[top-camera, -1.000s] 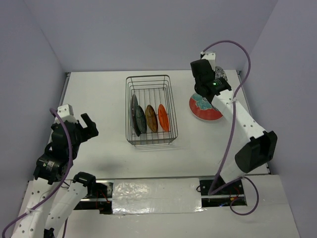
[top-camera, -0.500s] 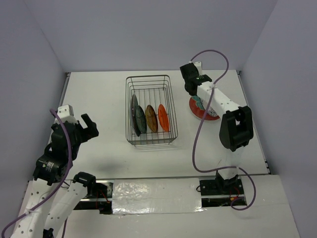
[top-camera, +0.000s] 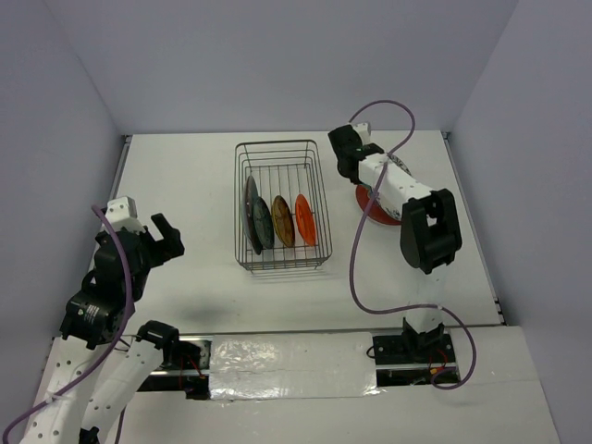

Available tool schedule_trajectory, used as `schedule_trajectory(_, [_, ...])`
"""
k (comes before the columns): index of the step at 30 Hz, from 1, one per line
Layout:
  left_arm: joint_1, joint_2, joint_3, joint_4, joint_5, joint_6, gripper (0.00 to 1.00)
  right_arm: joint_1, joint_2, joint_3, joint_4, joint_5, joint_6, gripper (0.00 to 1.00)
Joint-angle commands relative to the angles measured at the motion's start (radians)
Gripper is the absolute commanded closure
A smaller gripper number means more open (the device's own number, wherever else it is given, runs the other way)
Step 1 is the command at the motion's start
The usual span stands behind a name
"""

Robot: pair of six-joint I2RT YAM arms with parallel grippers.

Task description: Unload the plates from the dish rack

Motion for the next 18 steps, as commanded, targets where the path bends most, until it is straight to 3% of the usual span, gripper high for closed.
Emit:
schedule_trajectory(1, [-0.006, -0.008, 0.001, 0.037, -0.012, -0.007, 0.0, -0.005, 0.044, 0.003, 0.021, 0.054, 0.003, 0.82])
schedule_trajectory(4, [-0.007, 0.0, 0.003, 0.038, -0.012, -0.007, 0.0, -0.002, 0.073, 0.007, 0.015, 0.043, 0.012, 0.73])
schedule_trajectory(12, [-0.006, 0.014, 0.003, 0.04, -0.009, -0.004, 0.0, 0.003, 0.117, 0.01, 0.003, 0.025, 0.005, 0.62])
schedule_trajectory(18, [-0.009, 0.014, 0.001, 0.04, -0.007, -0.002, 0.0, 0.007, 0.13, 0.013, -0.016, 0.028, 0.008, 0.39])
